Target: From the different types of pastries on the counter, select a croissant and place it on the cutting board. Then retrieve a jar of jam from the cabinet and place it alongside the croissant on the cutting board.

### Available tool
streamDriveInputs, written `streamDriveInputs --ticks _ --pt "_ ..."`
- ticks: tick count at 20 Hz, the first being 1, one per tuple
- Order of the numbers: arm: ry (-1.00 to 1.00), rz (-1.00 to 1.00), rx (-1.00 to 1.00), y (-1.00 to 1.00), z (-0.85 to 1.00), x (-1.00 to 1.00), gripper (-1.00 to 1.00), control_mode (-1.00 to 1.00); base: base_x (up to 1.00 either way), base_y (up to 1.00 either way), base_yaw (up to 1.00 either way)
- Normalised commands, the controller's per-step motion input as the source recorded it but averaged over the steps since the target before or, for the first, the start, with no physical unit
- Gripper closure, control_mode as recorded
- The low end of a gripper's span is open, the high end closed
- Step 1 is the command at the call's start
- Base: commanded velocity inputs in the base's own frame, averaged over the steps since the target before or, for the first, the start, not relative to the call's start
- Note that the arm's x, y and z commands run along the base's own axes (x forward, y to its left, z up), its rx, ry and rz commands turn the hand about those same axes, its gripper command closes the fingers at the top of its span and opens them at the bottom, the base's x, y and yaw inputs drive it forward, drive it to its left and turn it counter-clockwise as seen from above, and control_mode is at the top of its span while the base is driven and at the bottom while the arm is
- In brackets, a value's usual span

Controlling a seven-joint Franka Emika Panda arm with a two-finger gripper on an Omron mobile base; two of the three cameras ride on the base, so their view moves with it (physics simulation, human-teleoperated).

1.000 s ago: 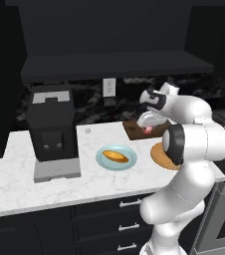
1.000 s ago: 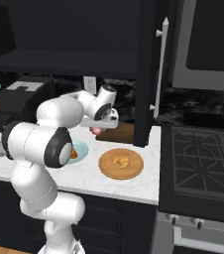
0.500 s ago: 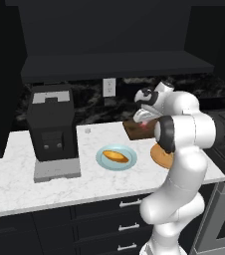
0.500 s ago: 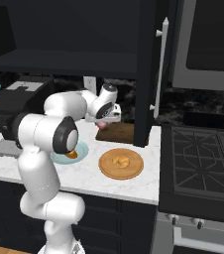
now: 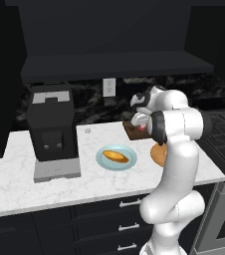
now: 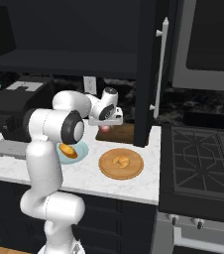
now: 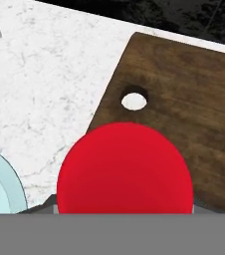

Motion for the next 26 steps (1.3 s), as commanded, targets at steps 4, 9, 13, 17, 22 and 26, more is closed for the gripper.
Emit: streamDriveInputs --ticks 4,9,13,17,22,26 --pt "-0.02 0.0 -0.01 -0.08 0.0 0.4 1.0 -1.0 0.0 0.0 0.0" --pt "0.03 0.0 -0.03 0.0 -0.19 0.13 1.0 -1.0 0.0 0.0 0.0" --pt "0.0 0.0 -0.08 0.0 -0.38 0.16 1.0 -1.0 0.0 0.0 0.0" --pt "-0.07 0.0 -0.05 0.0 -0.25 0.29 1.0 -1.0 0.0 0.0 0.0" --pt "-0.15 0.0 -0.01 0.0 -0.25 0.29 1.0 -1.0 0.0 0.0 0.0" --pt "-0.09 0.0 0.0 0.0 -0.31 0.12 1.0 -1.0 0.0 0.0 0.0"
